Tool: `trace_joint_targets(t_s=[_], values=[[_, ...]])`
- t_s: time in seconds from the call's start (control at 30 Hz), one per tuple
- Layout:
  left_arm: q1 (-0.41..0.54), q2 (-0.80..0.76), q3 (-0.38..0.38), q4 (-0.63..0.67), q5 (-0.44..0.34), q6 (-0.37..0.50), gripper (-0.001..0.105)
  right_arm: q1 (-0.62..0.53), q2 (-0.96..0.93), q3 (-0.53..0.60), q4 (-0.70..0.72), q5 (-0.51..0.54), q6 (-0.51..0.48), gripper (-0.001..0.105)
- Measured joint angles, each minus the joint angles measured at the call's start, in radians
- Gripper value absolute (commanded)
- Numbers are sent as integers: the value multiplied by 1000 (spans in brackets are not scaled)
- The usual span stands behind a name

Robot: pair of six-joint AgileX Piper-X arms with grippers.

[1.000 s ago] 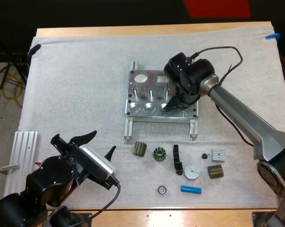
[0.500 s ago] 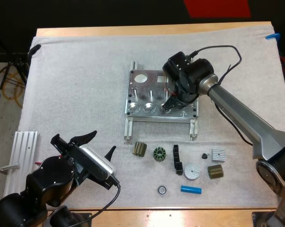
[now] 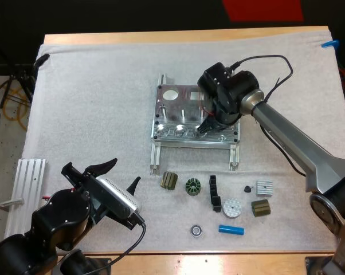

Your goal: Load cells from left to right

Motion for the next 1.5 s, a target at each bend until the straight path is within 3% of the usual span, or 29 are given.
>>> trace_joint_targets(t_s=[0.4,0.9,1.5], values=[[0,0,0,0,0,0,56,-2,3,0,6,-25,0,0],[0,0,0,0,0,0,56,-9,-18,68,-89,-30,12,0],[0,0,0,0,0,0,56,-9,-26,86,-89,17,68,0]])
